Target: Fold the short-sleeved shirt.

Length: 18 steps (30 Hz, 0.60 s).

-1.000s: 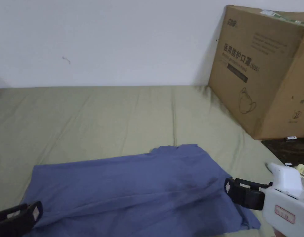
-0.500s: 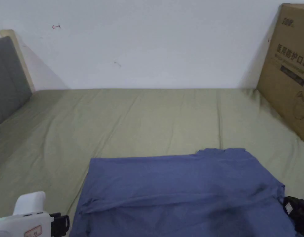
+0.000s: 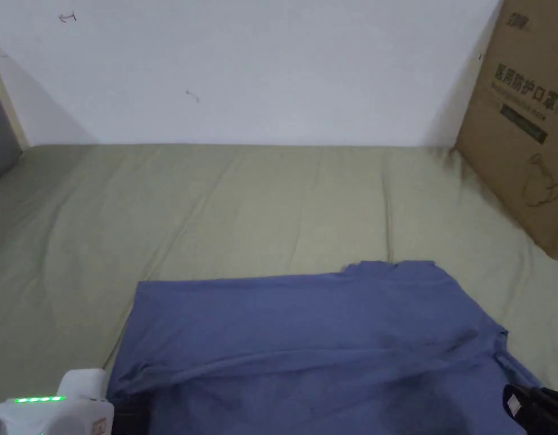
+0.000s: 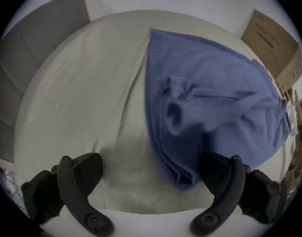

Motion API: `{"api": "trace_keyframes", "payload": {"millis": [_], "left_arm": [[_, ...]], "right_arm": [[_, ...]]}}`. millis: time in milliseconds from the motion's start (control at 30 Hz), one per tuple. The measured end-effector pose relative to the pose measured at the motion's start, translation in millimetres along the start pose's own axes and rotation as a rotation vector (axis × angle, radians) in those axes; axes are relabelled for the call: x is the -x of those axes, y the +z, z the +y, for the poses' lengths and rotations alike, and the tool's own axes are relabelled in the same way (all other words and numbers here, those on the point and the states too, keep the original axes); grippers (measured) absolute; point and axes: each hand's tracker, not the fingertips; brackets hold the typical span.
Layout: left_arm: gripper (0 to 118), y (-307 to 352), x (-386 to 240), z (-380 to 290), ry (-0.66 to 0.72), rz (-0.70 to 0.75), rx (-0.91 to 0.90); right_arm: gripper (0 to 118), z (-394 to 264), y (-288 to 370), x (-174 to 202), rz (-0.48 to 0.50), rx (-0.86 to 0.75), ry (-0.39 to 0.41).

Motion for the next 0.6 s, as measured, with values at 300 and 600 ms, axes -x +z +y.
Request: {"api": "trace_keyframes", "payload": {"millis": [300, 600], "left_arm": [[7, 37, -22, -3, -0.157, -0.050, -0.117], [7, 58, 3, 6, 0.001, -0.096, -0.122]], "right_arm": [[0, 12, -18, -43, -0.061, 0.020, -0.040], [117, 17, -118, -126, -0.174, 0.381, -0.195]]}}
